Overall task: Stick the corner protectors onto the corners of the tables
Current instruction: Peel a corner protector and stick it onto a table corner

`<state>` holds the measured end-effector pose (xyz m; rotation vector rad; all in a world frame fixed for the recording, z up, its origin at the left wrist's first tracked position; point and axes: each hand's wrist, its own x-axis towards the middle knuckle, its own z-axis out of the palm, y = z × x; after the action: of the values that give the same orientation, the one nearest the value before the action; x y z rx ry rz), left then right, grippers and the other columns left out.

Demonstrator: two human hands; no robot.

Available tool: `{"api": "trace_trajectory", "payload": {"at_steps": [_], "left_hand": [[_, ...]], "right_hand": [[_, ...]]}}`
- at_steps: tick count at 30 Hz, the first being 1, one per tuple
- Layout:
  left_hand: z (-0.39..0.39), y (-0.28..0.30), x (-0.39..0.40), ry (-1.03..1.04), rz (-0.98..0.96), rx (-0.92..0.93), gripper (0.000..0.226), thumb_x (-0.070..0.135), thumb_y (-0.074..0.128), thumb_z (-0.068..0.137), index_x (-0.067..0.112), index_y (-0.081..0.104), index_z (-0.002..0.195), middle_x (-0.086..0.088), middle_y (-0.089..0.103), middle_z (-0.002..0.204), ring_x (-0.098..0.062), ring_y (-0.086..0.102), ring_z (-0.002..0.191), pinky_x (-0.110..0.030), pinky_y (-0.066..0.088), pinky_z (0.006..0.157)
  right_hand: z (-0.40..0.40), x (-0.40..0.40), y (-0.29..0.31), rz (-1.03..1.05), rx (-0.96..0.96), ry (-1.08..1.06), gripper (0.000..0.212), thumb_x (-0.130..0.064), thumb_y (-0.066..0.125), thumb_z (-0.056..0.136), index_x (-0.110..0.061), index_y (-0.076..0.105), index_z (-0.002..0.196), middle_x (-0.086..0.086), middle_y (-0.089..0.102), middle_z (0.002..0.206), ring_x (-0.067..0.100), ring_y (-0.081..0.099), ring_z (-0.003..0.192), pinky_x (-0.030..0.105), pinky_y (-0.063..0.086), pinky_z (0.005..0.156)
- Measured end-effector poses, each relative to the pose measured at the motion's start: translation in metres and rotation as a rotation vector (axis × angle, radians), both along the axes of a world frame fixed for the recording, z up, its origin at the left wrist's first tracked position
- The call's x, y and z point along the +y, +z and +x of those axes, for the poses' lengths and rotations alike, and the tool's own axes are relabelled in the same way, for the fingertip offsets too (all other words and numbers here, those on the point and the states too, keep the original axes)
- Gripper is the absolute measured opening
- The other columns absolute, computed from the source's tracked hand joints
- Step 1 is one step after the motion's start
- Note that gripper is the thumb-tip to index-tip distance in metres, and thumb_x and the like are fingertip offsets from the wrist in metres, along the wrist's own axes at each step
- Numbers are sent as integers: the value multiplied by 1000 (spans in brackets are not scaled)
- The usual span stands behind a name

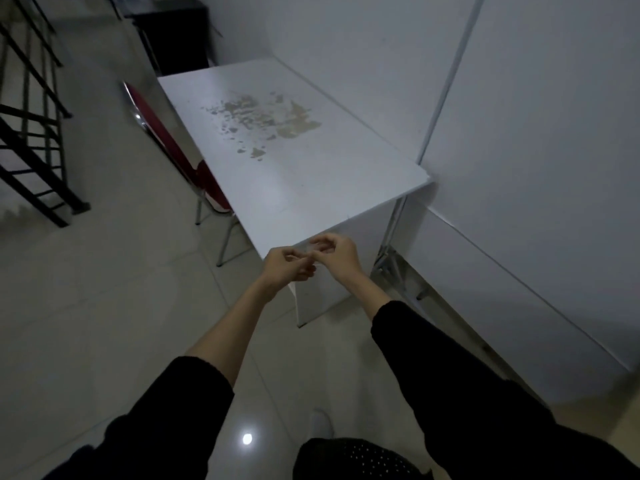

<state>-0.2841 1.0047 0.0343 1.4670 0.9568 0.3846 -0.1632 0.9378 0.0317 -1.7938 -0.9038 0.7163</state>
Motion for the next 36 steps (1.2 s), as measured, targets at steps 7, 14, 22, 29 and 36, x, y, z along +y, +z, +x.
{"api": "trace_trajectory", "payload": {"at_steps": [7, 14, 22, 29, 36], "left_hand": [[-8, -25, 78, 209, -192, -27, 11, 11, 64, 88, 5, 57, 82, -12, 68, 76, -7, 67, 52, -19, 56, 60], [-28, -53, 119, 158, -245, 130, 15, 15, 63, 89, 1, 68, 86, -8, 69, 77, -9, 67, 59, -16, 56, 58], [-38, -66, 162, 143, -327, 135, 8, 4, 66, 85, -1, 61, 81, -14, 65, 69, -7, 64, 44, -17, 56, 50], [-33, -77, 176, 157, -353, 194, 16, -1, 66, 83, -1, 60, 68, -15, 62, 64, -10, 61, 43, -17, 56, 48], [-33, -79, 176, 161, -404, 201, 17, 0, 67, 83, -2, 59, 67, -14, 62, 62, -12, 61, 45, -17, 55, 46]], "right_hand": [[-15, 76, -32, -85, 364, -171, 25, -9, 66, 86, -4, 59, 109, 3, 60, 81, 11, 60, 68, 22, 54, 61], [-39, 117, -59, -102, 645, -355, 18, 5, 67, 81, -8, 56, 76, 11, 62, 71, 16, 62, 63, 16, 56, 54], [-64, 151, -76, -156, 713, -545, 22, 9, 63, 81, -9, 52, 76, 13, 61, 69, 20, 63, 58, 23, 57, 53], [-80, 169, -79, -154, 691, -743, 23, 9, 66, 79, -6, 52, 69, 15, 59, 63, 20, 60, 54, 21, 56, 47], [-89, 173, -78, -220, 626, -870, 9, 9, 64, 78, 2, 60, 82, 12, 58, 59, 18, 59, 50, 25, 57, 53]]}}
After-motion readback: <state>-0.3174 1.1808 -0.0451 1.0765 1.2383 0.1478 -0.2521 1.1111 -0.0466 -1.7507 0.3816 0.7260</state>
